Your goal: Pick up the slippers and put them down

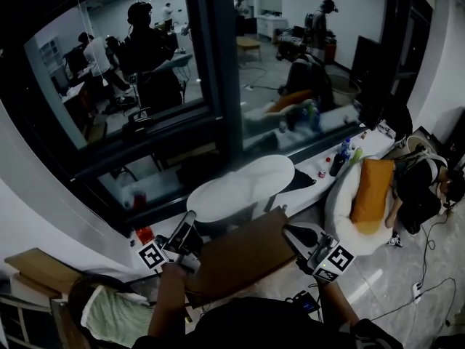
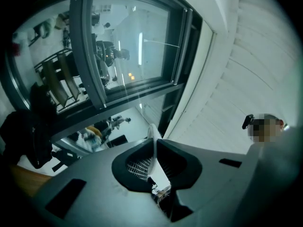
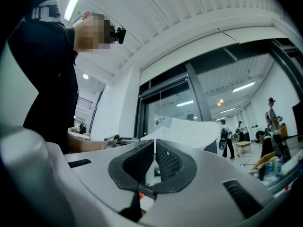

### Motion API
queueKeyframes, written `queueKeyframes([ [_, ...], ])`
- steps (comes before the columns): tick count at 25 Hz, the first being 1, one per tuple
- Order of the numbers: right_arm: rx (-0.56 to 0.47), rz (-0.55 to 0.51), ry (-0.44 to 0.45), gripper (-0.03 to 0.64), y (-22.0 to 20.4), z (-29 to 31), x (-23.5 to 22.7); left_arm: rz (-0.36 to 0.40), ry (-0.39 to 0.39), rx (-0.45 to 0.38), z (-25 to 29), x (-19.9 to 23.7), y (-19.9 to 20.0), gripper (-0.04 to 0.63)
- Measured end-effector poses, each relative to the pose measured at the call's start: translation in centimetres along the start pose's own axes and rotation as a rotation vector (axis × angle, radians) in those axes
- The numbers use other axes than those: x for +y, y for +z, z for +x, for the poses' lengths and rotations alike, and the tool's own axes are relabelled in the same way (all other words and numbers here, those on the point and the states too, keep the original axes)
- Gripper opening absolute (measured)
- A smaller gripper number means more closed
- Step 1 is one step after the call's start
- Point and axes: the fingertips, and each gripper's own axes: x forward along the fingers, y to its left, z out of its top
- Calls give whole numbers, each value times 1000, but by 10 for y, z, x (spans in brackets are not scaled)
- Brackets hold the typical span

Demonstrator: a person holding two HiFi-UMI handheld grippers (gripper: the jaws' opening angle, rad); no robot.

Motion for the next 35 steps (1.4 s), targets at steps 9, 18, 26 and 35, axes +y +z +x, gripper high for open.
queueKeyframes([
  [9,5,4,-13,26,1,-10,-7,7,1,20,8,2,-12,34],
  [18,37,27,-35,26,-6,-16,-7,-28,55,25,-1,19,-21,34],
  [26,95,101,-39,26,-35,-22,1,-84,167,46,-22,62,-49,34],
  [35,255,248,-65,26,-130,-35,-23,-154,309,118,-32,166,-108,34],
])
